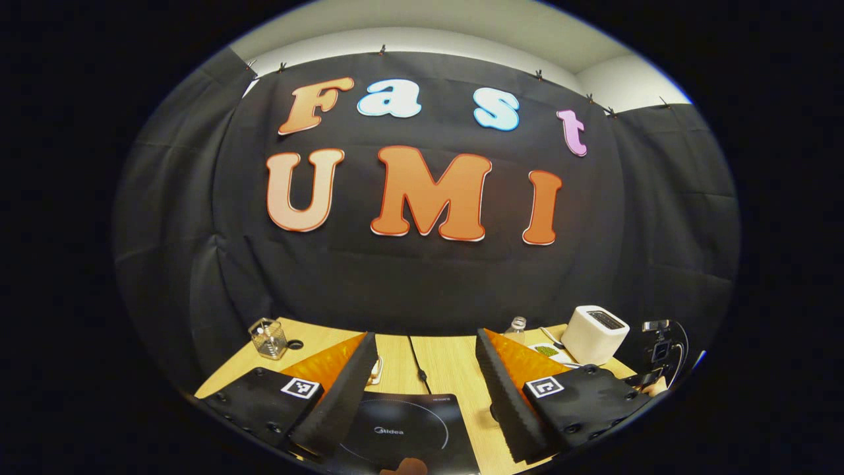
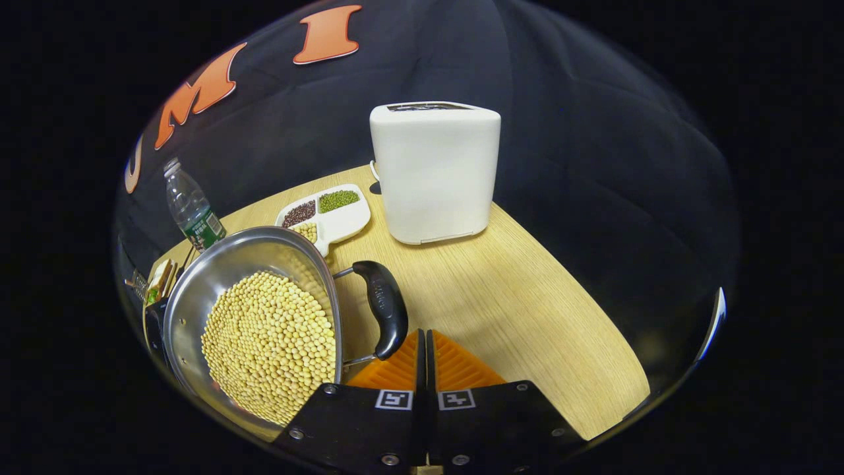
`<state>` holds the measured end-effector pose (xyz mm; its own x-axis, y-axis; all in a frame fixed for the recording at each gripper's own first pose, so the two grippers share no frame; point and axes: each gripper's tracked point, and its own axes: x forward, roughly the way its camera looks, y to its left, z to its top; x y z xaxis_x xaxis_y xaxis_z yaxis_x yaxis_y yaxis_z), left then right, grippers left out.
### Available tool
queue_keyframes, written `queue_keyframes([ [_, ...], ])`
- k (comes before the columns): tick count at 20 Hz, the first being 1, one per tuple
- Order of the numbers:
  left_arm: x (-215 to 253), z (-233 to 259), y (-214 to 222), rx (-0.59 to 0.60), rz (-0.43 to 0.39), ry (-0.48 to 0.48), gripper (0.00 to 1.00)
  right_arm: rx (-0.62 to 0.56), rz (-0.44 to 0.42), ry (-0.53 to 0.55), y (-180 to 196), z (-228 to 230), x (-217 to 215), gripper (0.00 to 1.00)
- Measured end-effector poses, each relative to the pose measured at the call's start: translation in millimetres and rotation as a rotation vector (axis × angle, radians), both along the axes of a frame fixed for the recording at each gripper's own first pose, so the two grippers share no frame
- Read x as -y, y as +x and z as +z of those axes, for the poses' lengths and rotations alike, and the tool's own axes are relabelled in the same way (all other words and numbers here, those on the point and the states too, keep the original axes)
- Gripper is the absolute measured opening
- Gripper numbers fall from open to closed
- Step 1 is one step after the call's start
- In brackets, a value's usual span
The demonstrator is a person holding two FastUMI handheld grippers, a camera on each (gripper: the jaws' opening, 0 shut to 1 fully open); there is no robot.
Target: First push the handle of the pot to place it horizontally, then grasp the pot with both hands and set it on the induction cooktop.
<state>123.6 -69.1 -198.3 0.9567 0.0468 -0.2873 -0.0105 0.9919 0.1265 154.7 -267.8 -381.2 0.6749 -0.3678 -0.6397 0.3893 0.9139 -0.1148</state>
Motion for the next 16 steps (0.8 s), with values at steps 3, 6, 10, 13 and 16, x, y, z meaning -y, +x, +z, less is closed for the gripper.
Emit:
queue_keyframes([
  [3,8.9,-43.3,8.8,-0.057,-0.002,-0.029,0.97,0.027,0.006,-0.051,-8.8,16.7,4.2,0.00],
  [6,29.5,-100.6,15.5,-0.130,-0.024,-0.074,0.98,0.078,0.002,-0.075,-15.7,37.8,6.9,0.14],
  [10,56.7,-177.5,18.4,-0.231,-0.059,-0.072,0.99,0.172,0.010,-0.069,-12.5,65.5,4.0,0.26],
  [13,74.1,-214.5,26.3,-0.255,-0.083,-0.049,0.99,0.278,0.089,-0.110,8.3,87.8,-8.4,0.43],
  [16,79.3,-237.7,36.0,-0.256,-0.082,-0.007,0.99,0.268,0.187,-0.116,26.4,82.1,-26.2,0.59],
])
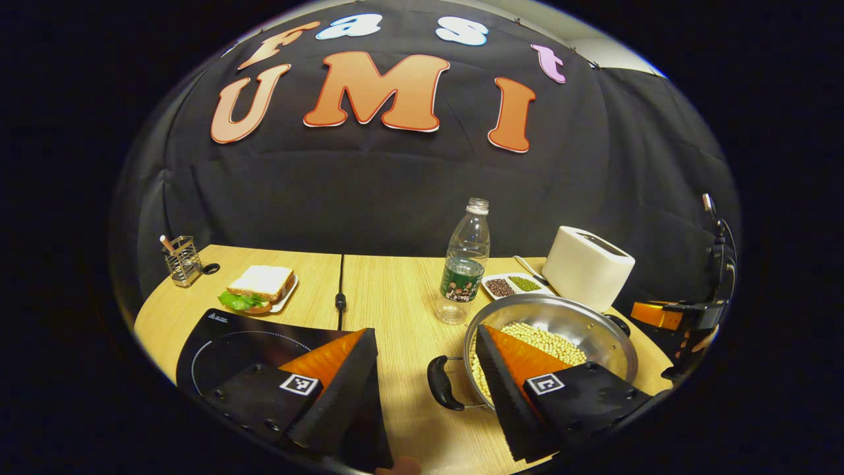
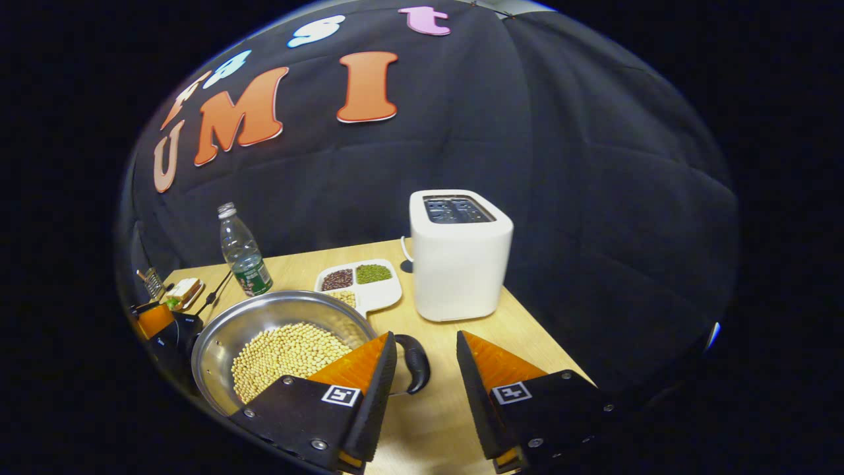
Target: First push the handle of the pot to place it horizontally, then grasp the pot with both hands and set it on the induction cooktop.
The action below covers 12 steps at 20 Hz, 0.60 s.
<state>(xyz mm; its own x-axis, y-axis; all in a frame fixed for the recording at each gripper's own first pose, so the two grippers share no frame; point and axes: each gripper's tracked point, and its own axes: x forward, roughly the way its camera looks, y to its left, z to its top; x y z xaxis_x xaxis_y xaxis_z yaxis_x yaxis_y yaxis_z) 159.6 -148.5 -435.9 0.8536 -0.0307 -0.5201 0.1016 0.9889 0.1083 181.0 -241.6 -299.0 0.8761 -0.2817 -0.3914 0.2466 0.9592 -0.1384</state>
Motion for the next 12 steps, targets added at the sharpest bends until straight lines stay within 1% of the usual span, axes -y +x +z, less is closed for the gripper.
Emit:
queue_keyframes([
  [1,2.1,-6.6,1.9,-0.008,-0.002,0.008,0.99,-0.027,0.012,-0.015,5.3,-8.0,-1.2,0.61],
  [2,5.6,-16.2,1.4,-0.025,-0.006,0.009,0.99,-0.048,0.015,-0.032,8.4,-14.4,-0.1,0.60],
  [3,8.4,-24.1,1.7,-0.044,-0.005,0.010,0.99,-0.066,0.013,-0.042,13.4,-21.6,2.2,0.67],
  [6,7.2,-46.1,3.7,-0.093,0.006,0.026,0.99,-0.106,0.026,-0.003,22.9,-37.7,-3.9,0.76],
  [8,6.5,-61.5,7.1,-0.124,0.014,0.022,0.99,-0.137,0.030,0.025,24.6,-49.2,-2.6,0.78],
  [10,6.9,-75.5,5.2,-0.163,0.015,0.019,0.99,-0.160,0.035,0.042,25.3,-57.2,-2.7,0.78],
  [12,9.5,-82.7,7.4,-0.176,0.008,0.017,0.99,-0.173,0.039,0.051,27.1,-62.7,-4.1,0.78],
])
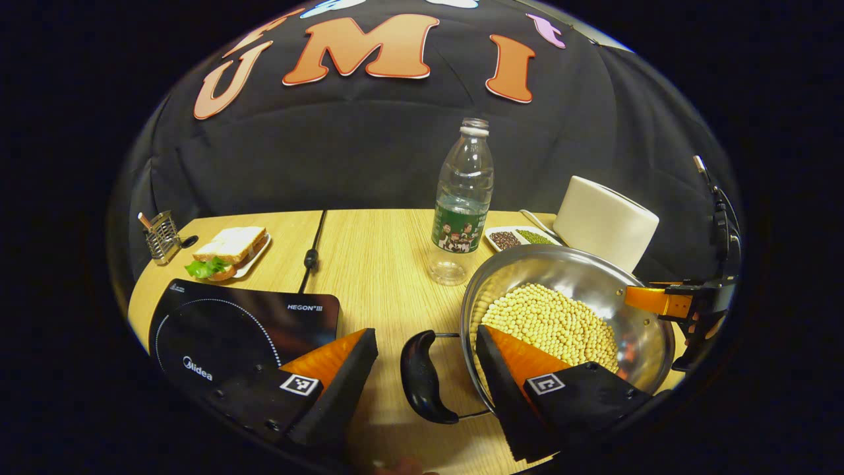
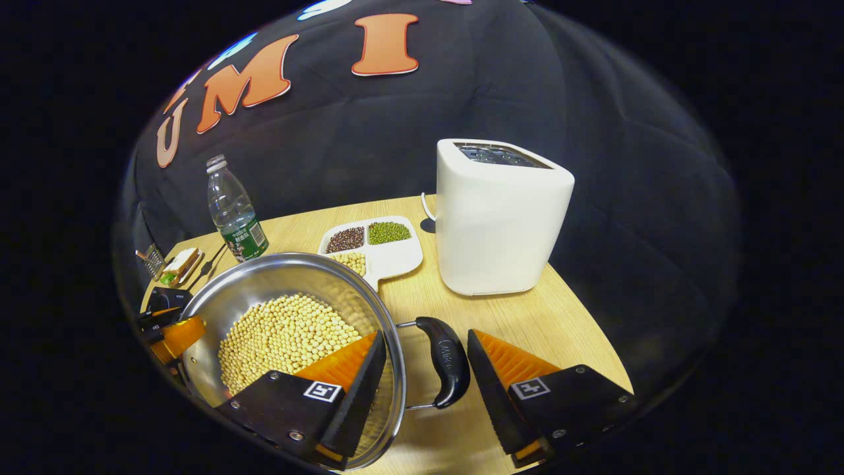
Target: First push the handle of the pot to place it horizontally, then grasp the pot with both hands and set it on the induction cooktop.
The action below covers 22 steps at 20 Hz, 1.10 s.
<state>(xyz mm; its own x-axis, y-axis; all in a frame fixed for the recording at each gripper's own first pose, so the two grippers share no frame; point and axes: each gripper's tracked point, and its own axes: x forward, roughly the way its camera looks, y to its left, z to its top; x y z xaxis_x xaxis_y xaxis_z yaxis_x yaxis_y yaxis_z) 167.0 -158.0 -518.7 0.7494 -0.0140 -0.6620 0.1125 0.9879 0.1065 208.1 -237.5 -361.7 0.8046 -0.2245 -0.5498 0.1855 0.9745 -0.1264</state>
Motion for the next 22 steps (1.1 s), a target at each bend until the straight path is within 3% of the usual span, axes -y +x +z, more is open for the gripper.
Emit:
queue_keyframes([
  [7,11.8,-13.9,4.1,-0.034,-0.047,-0.020,0.98,-0.033,-0.004,0.048,1.7,-11.7,-2.3,0.74],
  [9,10.9,-15.0,5.4,-0.037,-0.021,-0.012,0.80,-0.037,0.001,0.048,-1.0,-12.5,-2.6,0.71],
  [10,7.7,-15.1,7.4,-0.034,-0.004,-0.009,0.80,-0.034,0.003,0.041,-2.2,-11.8,-3.2,0.69],
  [11,7.2,-15.0,8.4,-0.042,0.013,-0.007,0.72,-0.030,0.001,0.037,-3.7,-10.3,-2.6,0.63],
  [14,4.2,-14.7,1.5,-0.085,0.043,0.002,0.66,-0.015,-0.044,0.086,-9.2,-8.4,-6.8,0.60],
  [17,1.4,2.6,-5.3,-0.075,0.049,-0.017,0.68,0.013,-0.056,0.099,-20.9,10.3,-17.6,0.60],
  [18,0.3,13.3,-5.7,-0.060,0.048,-0.023,0.66,0.022,-0.053,0.097,-26.1,20.2,-22.7,0.54],
  [19,-1.3,25.4,-6.9,-0.051,0.049,-0.029,0.63,0.033,-0.052,0.099,-28.9,29.4,-27.5,0.59],
  [22,-12.3,57.8,-13.6,-0.023,0.046,-0.032,0.63,0.057,-0.044,0.104,-36.7,51.9,-50.9,0.59],
])
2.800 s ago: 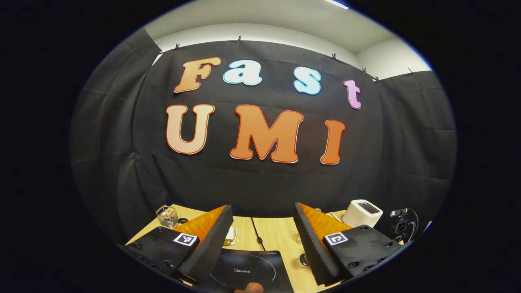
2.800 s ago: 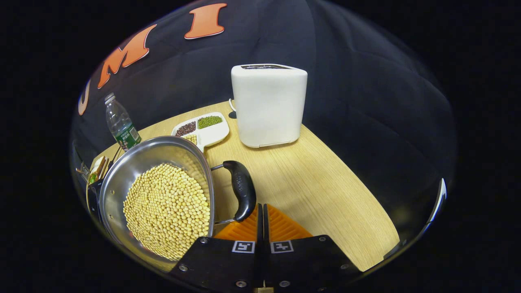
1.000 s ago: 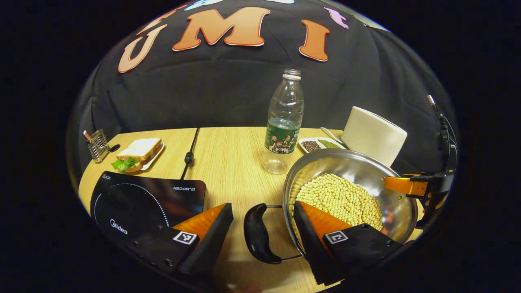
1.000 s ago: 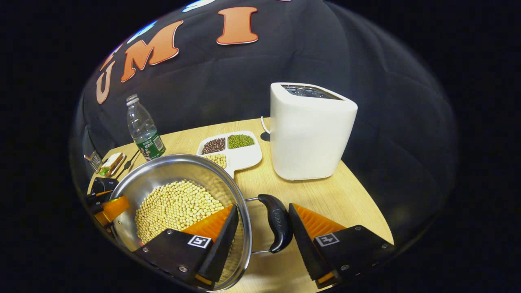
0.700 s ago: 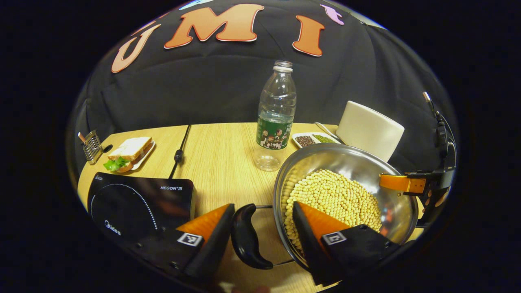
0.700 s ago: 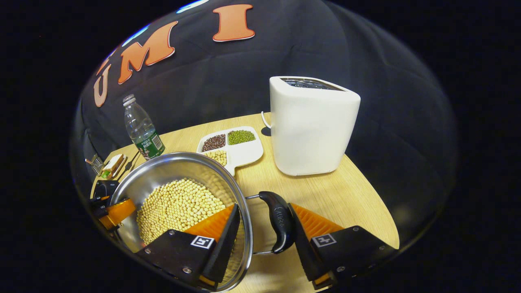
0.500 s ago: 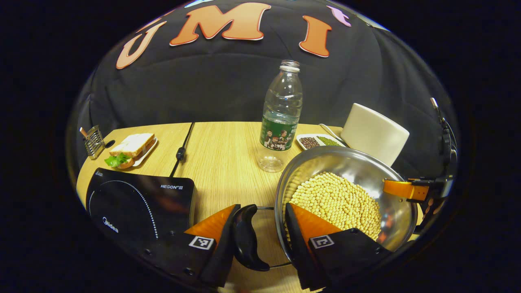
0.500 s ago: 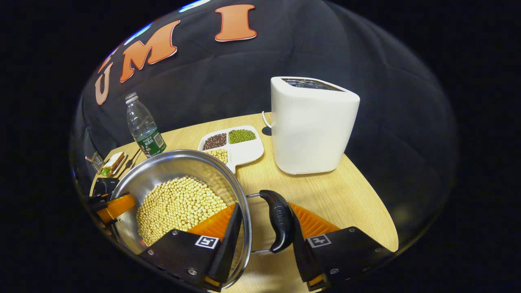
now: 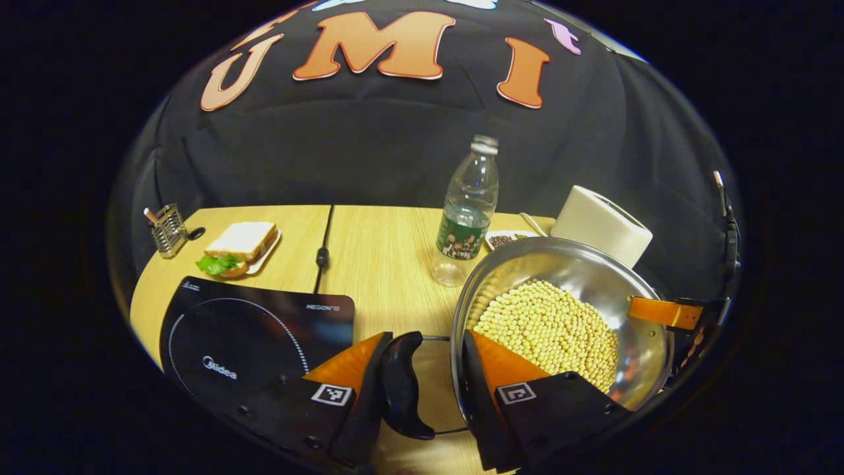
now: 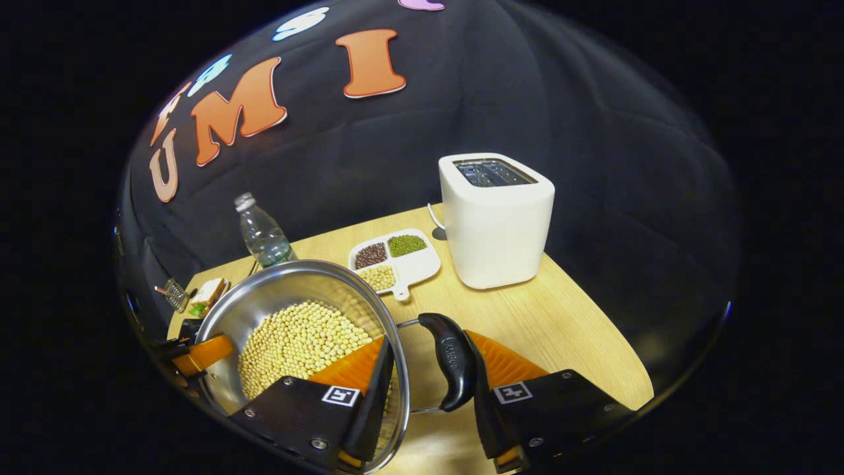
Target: First push the handle of the pot to place it horizontally, then grasp the pot with both hands and set it on the induction cooktop.
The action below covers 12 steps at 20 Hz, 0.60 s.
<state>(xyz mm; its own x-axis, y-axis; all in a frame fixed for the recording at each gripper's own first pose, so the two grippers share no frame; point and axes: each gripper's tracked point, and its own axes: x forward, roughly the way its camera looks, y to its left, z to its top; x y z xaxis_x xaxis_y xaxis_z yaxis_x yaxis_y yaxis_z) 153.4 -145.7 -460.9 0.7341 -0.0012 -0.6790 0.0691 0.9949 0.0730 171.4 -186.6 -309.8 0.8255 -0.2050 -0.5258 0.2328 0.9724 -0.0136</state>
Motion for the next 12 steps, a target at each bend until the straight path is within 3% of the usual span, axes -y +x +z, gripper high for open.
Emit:
queue_keyframes([
  [1,-6.6,10.2,-2.8,0.003,0.002,0.003,0.66,0.004,0.005,-0.007,-2.0,4.8,-8.0,0.54],
  [2,-13.7,20.3,-4.4,0.005,0.003,0.007,0.68,0.010,0.012,-0.009,-4.7,10.7,-17.2,0.59],
  [3,-21.4,31.7,-6.2,0.015,0.007,0.009,0.63,0.017,0.019,-0.004,-7.6,17.6,-29.0,0.59],
  [4,-30.7,42.7,-8.6,0.027,0.009,0.015,0.68,0.023,0.027,0.004,-9.9,23.6,-40.2,0.59],
  [9,-88.5,86.9,-22.9,0.048,0.043,0.035,0.63,0.034,0.080,0.015,-15.0,33.6,-104.4,0.59],
  [12,-127.1,106.7,-34.8,0.056,0.070,0.048,0.65,0.028,0.109,0.034,-13.4,28.5,-143.1,0.59],
])
